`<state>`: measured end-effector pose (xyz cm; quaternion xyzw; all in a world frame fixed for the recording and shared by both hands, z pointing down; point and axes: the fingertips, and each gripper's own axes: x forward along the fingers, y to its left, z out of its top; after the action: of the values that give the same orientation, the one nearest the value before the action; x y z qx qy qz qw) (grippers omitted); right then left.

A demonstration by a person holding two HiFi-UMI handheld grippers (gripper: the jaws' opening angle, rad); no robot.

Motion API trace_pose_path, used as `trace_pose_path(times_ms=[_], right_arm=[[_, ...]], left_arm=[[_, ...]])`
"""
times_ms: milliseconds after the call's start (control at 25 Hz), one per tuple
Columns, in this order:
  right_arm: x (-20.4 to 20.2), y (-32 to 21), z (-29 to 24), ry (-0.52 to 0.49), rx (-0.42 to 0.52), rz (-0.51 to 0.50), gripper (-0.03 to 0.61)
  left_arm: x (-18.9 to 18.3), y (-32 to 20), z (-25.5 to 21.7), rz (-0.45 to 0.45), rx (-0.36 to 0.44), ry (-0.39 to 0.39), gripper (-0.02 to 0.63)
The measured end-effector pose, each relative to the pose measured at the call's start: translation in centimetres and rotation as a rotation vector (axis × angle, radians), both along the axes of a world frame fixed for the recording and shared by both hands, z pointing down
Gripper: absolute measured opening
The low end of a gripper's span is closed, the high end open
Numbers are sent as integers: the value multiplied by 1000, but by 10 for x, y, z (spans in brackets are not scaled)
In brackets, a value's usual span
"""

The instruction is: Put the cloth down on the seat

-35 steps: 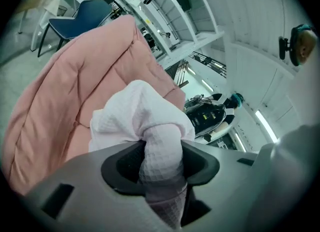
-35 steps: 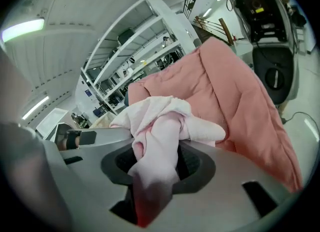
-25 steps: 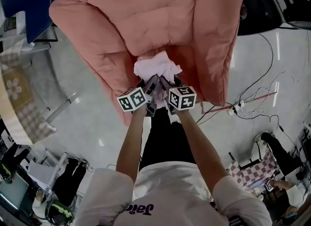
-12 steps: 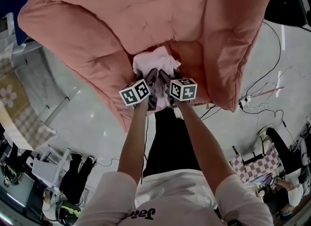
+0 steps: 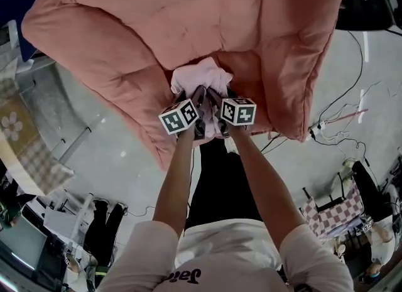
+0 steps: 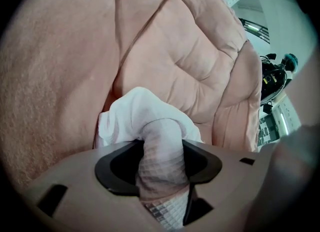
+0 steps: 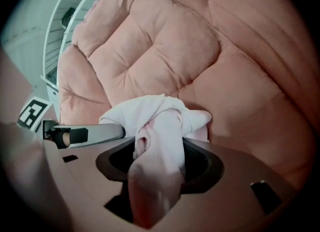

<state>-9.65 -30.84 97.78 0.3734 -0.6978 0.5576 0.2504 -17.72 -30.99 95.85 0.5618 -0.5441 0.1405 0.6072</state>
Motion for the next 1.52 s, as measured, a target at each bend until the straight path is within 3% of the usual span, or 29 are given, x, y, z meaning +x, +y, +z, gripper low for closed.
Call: trace_pose_path(times_ms=[480,680,1000,1520], right_arm=[[33,-10,-64,28,103,18,272],[31,-15,-109,-1,170,57,272],[56,14,-203,12,337,27,270],[90,61,-327,39,547,39,270]], left_arm=[[2,5,-52,-12,79,-25,275],[-4,5,-96,3,166,-59,276],[29,35,-179,64,306,-96,276],[46,98,-286,62,470,-188,275]])
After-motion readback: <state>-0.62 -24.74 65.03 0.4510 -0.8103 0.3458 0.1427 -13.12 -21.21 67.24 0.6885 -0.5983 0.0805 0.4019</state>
